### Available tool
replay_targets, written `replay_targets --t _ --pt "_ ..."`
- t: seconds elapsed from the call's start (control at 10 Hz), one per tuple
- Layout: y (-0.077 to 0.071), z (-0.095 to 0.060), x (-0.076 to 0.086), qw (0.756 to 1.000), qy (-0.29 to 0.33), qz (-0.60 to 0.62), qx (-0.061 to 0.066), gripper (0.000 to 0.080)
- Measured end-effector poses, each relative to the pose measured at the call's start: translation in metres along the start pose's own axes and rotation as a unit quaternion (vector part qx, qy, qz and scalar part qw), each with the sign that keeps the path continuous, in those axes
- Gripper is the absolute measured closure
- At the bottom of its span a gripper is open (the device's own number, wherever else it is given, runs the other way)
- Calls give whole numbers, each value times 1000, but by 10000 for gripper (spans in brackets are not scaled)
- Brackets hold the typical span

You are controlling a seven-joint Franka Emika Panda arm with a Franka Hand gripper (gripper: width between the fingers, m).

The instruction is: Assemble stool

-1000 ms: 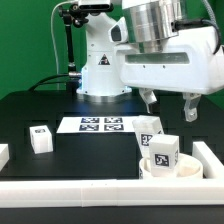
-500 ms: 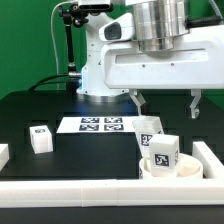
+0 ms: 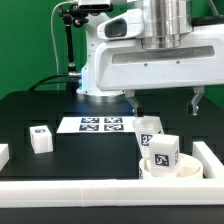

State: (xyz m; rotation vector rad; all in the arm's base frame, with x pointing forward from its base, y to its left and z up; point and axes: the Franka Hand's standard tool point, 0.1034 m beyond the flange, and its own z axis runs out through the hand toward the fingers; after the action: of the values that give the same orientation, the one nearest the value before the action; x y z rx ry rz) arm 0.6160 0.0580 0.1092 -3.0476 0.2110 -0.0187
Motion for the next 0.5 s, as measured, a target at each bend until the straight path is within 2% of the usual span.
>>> replay_targets --t 0.2,0.5 --pt "4 1 1 992 6 -122 -10 151" --pt "7 -2 2 965 2 -259 -29 151"
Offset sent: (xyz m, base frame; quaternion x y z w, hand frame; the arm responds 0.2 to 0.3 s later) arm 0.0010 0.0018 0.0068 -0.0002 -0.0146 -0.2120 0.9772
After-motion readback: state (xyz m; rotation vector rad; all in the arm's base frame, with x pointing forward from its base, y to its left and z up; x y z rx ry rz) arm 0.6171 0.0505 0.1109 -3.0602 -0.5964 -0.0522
